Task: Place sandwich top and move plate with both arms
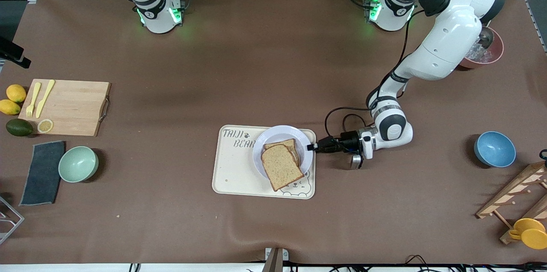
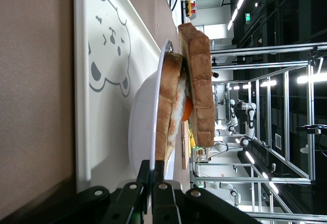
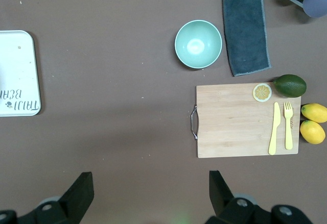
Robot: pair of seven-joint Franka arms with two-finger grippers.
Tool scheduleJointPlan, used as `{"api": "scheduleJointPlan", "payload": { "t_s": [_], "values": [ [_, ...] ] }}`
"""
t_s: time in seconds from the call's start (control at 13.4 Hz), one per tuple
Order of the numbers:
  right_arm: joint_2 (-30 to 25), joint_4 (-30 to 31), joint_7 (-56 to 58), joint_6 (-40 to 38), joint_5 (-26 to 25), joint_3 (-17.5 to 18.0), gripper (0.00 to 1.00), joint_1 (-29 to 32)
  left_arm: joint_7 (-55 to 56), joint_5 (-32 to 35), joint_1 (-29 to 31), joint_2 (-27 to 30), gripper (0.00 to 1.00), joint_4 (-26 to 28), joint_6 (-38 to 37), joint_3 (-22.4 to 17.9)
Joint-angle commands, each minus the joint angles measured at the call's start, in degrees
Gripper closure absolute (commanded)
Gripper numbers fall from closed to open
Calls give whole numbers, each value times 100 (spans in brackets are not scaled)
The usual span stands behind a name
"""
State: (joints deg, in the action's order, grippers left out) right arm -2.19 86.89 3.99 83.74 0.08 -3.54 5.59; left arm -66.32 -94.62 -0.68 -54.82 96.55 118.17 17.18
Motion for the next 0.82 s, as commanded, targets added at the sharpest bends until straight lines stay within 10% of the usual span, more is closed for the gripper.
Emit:
{"api": "scheduleJointPlan", "payload": {
  "t_s": [0.0,0.75],
  "values": [
    [0,-67,-4,-50,-43,11,0,38,92,171,-72,-248,100,-83,-40,-66],
    [8,-111,14,-191,-42,28,0,12,330,514,-117,-213,84,-92,-40,-242]
  ]
}}
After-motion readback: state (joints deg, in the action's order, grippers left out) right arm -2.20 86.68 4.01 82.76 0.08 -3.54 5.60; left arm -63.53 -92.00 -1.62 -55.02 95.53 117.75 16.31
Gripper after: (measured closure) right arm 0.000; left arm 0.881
